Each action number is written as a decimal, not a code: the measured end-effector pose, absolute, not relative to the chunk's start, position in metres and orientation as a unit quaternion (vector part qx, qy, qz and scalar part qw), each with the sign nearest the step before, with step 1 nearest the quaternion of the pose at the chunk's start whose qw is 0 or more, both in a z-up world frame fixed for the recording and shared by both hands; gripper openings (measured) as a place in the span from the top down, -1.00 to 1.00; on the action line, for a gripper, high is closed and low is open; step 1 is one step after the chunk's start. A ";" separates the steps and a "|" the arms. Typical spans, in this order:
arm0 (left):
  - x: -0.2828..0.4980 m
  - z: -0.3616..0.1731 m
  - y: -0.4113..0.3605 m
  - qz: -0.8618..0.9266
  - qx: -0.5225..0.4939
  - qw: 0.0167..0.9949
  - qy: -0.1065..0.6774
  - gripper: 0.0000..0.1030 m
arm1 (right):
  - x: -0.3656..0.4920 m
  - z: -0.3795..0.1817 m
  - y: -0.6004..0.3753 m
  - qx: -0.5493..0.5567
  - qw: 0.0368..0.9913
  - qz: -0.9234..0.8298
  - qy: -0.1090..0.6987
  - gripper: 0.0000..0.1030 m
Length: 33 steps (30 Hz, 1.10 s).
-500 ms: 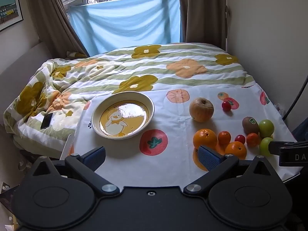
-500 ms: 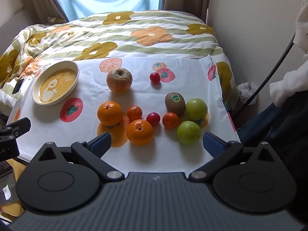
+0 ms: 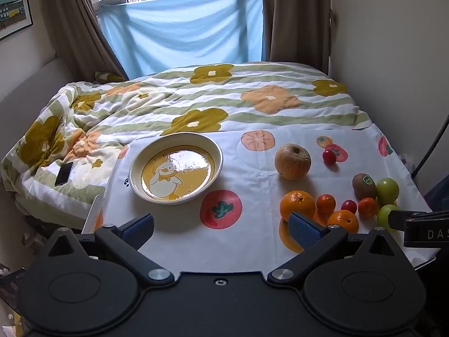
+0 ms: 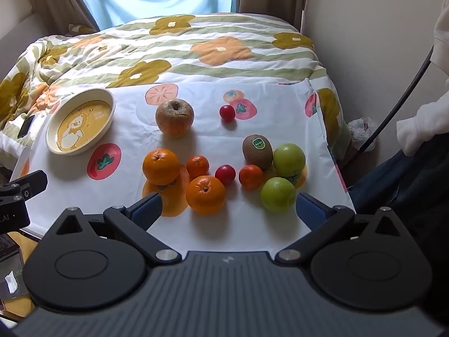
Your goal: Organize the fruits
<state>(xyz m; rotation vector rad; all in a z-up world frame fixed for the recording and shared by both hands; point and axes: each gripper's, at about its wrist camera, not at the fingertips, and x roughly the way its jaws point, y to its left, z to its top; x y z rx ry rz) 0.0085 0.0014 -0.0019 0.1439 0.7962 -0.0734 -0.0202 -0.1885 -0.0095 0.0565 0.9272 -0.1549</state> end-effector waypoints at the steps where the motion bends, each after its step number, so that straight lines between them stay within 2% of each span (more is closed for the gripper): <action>1: 0.009 -0.002 0.002 -0.035 0.070 0.919 0.387 -0.99 | -0.021 -0.009 -0.189 0.027 0.891 -0.075 0.447 -1.00; 33: 0.018 -0.008 -0.005 -0.038 0.068 0.917 0.391 -0.99 | -0.011 -0.014 -0.187 0.023 0.889 -0.075 0.452 -1.00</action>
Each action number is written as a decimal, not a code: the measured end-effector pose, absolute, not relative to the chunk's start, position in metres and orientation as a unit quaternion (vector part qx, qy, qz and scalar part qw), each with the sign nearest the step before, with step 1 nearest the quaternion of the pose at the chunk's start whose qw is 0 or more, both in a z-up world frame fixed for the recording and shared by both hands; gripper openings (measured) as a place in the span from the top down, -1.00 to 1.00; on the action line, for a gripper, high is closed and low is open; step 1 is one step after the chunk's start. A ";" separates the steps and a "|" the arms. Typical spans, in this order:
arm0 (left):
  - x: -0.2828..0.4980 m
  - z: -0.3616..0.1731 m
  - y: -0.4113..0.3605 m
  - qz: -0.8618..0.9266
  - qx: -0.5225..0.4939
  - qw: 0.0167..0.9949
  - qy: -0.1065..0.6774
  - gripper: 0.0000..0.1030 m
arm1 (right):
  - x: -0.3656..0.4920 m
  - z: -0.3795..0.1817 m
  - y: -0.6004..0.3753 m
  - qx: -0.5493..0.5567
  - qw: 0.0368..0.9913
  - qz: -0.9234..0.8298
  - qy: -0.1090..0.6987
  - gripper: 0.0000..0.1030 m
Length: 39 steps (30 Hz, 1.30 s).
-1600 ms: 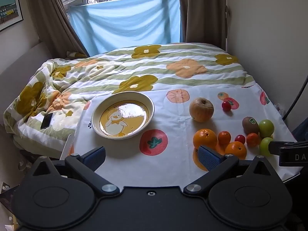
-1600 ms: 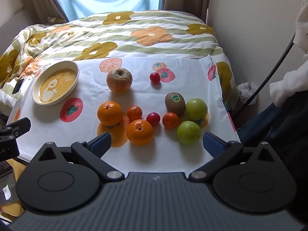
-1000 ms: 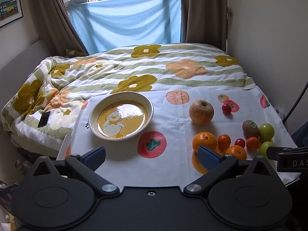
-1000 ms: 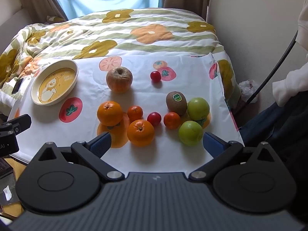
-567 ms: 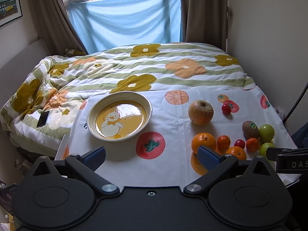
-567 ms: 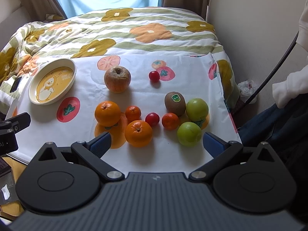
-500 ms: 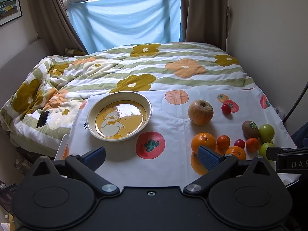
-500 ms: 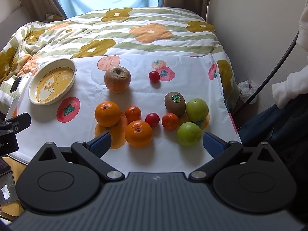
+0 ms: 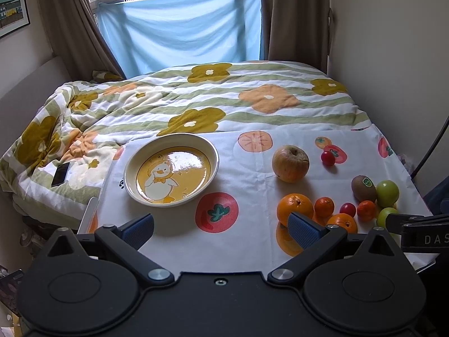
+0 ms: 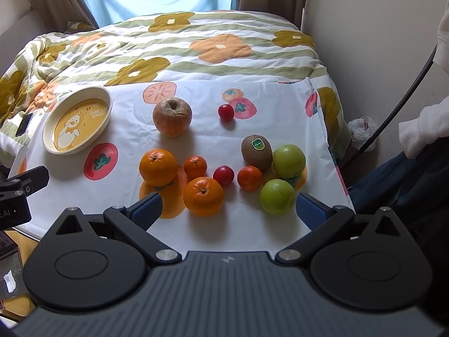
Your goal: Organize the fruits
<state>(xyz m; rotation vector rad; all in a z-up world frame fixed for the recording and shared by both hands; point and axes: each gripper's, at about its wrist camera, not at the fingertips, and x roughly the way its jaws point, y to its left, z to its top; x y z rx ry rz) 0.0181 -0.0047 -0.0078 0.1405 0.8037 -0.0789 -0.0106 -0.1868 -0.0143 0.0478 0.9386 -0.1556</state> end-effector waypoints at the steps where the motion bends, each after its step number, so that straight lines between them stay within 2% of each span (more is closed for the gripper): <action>1: 0.018 -0.008 -0.005 -0.039 0.069 0.917 0.391 -0.99 | -0.011 -0.014 -0.187 0.023 0.889 -0.075 0.452 -1.00; 39: 0.019 -0.006 -0.005 -0.038 0.069 0.916 0.393 -0.99 | -0.006 -0.014 -0.187 0.019 0.888 -0.064 0.455 -1.00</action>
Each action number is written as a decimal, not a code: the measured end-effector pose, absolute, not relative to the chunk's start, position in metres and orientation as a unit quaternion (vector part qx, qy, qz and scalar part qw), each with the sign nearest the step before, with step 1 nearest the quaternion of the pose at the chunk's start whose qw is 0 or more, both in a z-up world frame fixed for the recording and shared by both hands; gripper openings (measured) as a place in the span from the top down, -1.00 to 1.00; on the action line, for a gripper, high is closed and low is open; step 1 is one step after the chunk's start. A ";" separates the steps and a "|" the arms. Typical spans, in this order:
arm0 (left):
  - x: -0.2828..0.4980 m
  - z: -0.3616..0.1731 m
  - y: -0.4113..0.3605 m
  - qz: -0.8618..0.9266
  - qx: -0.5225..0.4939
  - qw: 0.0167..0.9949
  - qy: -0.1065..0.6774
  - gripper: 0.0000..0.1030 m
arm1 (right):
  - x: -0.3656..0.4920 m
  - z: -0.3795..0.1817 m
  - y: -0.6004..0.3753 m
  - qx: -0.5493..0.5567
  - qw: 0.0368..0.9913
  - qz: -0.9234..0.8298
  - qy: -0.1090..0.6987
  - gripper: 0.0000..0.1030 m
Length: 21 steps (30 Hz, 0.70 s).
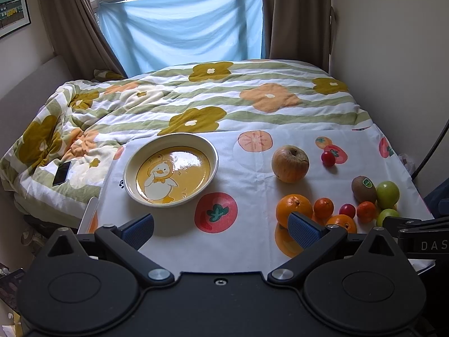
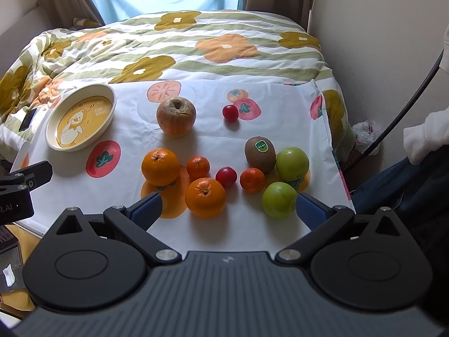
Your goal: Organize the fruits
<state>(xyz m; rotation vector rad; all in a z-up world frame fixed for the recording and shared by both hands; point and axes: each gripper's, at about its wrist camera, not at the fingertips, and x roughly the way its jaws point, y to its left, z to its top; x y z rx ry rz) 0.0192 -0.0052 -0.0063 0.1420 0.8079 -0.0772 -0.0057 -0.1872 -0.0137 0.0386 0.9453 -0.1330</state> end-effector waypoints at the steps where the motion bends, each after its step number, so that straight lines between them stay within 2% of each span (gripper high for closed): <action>1: 0.019 -0.006 -0.005 -0.038 0.069 0.916 0.393 -1.00 | -0.006 -0.014 -0.187 0.019 0.888 -0.064 0.455 -1.00; 12: 0.022 -0.016 -0.017 -0.033 0.085 0.905 0.416 -1.00 | -0.002 -0.021 -0.192 0.015 0.880 -0.056 0.472 -1.00; 21: 0.027 -0.048 -0.023 -0.042 0.103 0.893 0.436 -1.00 | 0.003 -0.050 -0.201 0.019 0.878 -0.039 0.478 -1.00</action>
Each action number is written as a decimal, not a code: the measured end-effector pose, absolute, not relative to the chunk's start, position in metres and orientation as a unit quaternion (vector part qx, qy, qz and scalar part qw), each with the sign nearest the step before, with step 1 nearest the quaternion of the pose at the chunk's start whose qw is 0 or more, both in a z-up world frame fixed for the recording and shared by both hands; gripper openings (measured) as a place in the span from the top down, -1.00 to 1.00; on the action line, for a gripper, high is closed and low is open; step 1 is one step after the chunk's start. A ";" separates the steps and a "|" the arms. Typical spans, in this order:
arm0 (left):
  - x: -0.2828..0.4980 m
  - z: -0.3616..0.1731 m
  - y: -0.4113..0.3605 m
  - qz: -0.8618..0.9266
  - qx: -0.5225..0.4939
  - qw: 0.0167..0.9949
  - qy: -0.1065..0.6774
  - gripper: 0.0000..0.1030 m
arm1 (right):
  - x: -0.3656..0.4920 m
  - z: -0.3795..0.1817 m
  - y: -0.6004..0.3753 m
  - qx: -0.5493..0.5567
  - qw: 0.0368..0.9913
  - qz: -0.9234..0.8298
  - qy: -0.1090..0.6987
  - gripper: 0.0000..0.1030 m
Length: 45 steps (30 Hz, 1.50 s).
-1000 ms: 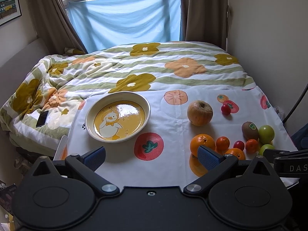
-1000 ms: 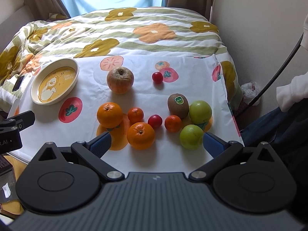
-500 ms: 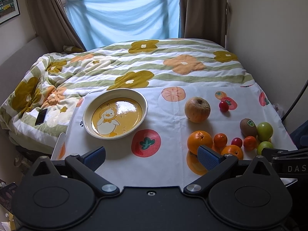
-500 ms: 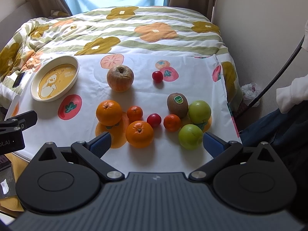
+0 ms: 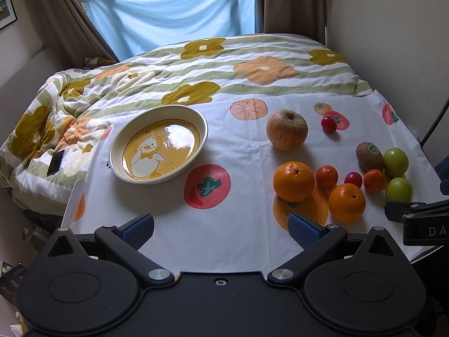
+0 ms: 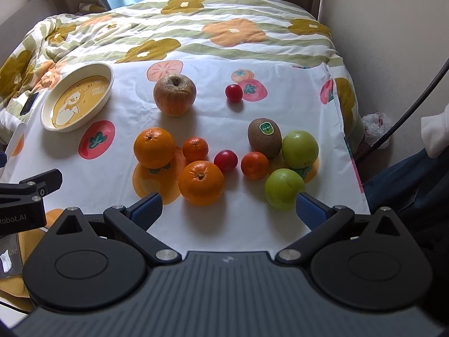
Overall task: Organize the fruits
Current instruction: 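Grasp a large orange with the left tool while the right tool grasps another orange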
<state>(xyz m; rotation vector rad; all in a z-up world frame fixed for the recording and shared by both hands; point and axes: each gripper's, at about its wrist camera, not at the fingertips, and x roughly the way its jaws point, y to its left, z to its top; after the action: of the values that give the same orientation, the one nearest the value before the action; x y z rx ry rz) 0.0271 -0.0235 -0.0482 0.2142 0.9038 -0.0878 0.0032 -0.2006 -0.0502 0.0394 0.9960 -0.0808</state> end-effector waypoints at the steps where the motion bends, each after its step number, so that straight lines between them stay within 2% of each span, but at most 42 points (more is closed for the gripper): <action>1: 0.028 -0.052 -0.024 -0.049 0.107 0.892 0.436 -1.00 | 0.004 -0.054 -0.202 0.024 0.878 -0.037 0.477 -1.00; 9: 0.045 -0.088 -0.026 -0.120 0.141 0.890 0.417 -0.99 | 0.011 -0.085 -0.206 0.047 0.882 -0.044 0.468 -1.00; 14: 0.064 -0.109 -0.032 -0.177 0.182 0.877 0.409 -0.88 | 0.019 -0.107 -0.205 0.077 0.878 -0.062 0.469 -1.00; 24: 0.096 -0.133 -0.056 -0.317 0.236 0.837 0.378 -0.86 | 0.026 -0.129 -0.196 0.128 0.877 -0.087 0.455 -1.00; 34: 0.119 -0.154 -0.070 -0.354 0.238 0.821 0.379 -0.75 | 0.035 -0.139 -0.195 0.161 0.877 -0.098 0.443 -1.00; 38: 0.126 -0.159 -0.074 -0.356 0.232 0.819 0.385 -0.59 | 0.038 -0.141 -0.195 0.170 0.874 -0.102 0.444 -0.97; 42: 0.129 -0.161 -0.075 -0.357 0.227 0.819 0.387 -0.58 | 0.040 -0.145 -0.199 0.186 0.869 -0.103 0.447 -0.90; 43: 0.129 -0.161 -0.075 -0.360 0.225 0.819 0.387 -0.54 | 0.041 -0.146 -0.199 0.188 0.868 -0.103 0.448 -0.85; 45: 0.129 -0.161 -0.075 -0.374 0.216 0.816 0.385 -0.30 | 0.042 -0.148 -0.200 0.194 0.866 -0.102 0.449 -0.81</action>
<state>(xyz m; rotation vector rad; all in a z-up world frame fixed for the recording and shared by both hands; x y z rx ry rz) 0.1289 -0.0752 -0.1606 0.4598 0.8216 -0.7971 0.0418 -0.2002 -0.1477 0.4071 0.9410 -0.2130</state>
